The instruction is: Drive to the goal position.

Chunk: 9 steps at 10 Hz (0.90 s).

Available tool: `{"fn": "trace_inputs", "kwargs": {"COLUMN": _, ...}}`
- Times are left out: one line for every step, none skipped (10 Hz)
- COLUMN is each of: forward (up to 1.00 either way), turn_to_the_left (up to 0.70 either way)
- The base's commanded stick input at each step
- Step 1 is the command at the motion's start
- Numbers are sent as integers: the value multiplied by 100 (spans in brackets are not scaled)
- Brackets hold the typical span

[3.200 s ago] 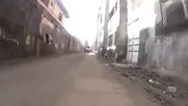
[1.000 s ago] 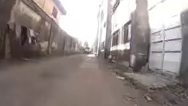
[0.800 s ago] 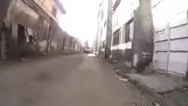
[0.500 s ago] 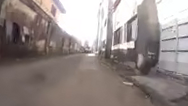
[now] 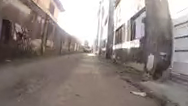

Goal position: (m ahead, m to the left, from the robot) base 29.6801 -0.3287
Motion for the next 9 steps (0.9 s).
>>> {"fn": "trace_inputs", "kwargs": {"forward": 100, "turn_to_the_left": 0}}
{"fn": "trace_inputs", "kwargs": {"forward": 100, "turn_to_the_left": 0}}
{"fn": "trace_inputs", "kwargs": {"forward": 100, "turn_to_the_left": 0}}
{"fn": "trace_inputs", "kwargs": {"forward": 100, "turn_to_the_left": 0}}
{"fn": "trace_inputs", "kwargs": {"forward": 100, "turn_to_the_left": 0}}
{"fn": "trace_inputs", "kwargs": {"forward": 100, "turn_to_the_left": 0}}
{"fn": "trace_inputs", "kwargs": {"forward": 100, "turn_to_the_left": 0}}
{"fn": "trace_inputs", "kwargs": {"forward": 100, "turn_to_the_left": 0}}
{"fn": "trace_inputs", "kwargs": {"forward": 100, "turn_to_the_left": 0}}
